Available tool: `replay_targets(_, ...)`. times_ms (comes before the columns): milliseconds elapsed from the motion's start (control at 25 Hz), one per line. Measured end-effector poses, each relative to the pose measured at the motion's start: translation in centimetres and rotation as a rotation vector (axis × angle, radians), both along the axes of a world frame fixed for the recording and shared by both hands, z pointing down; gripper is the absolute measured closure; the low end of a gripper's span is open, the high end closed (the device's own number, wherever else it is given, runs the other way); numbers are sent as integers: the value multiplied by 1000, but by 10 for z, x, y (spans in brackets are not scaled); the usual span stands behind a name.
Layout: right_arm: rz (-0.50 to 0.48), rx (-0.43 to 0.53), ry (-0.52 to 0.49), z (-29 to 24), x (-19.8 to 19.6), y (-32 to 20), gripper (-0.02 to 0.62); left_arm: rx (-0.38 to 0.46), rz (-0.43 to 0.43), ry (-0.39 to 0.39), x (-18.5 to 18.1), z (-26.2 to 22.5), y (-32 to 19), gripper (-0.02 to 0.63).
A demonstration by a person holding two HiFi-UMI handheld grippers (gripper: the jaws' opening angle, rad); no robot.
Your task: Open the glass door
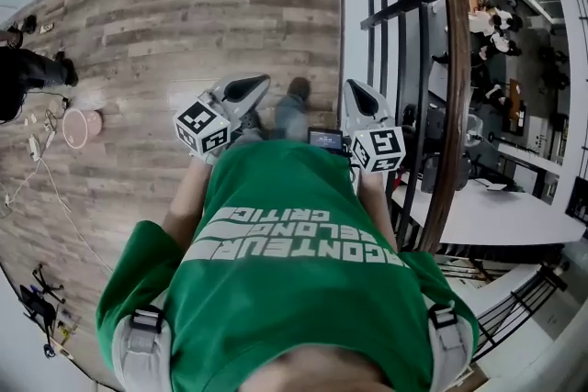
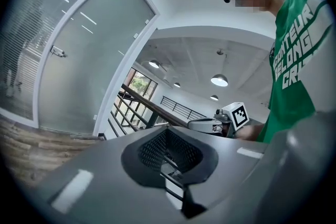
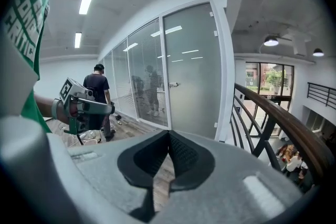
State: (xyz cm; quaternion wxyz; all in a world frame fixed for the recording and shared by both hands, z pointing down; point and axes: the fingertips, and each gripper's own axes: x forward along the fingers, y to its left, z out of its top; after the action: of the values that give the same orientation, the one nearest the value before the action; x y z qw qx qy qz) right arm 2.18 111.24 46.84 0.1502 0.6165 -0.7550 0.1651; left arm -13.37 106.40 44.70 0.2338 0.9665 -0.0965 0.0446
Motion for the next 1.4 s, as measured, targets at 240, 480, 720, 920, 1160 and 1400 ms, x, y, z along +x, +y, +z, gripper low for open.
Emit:
replay_targets(240, -78, 38, -49, 0, 41, -58, 603, 7, -42, -18, 53, -10, -27, 597)
replay_targets(480, -78, 72, -61, -4, 104, -106, 603, 50, -48, -43, 101, -23, -64, 597)
replay_targets(720, -37, 42, -112, 10, 160, -117, 603, 41, -102, -62, 125, -26, -83, 597)
replay_targets(920, -31, 44, -122, 15, 176, -130, 603, 31, -106, -82, 133, -24, -85, 597)
replay_targets(1160, -30, 22, -128, 31, 164, -146, 603, 23, -94, -81, 124, -12, -105, 597)
replay_targets(1400, 20, 3, -91, 29, 173, -147, 603, -4, -18, -55, 138, -3, -121, 597)
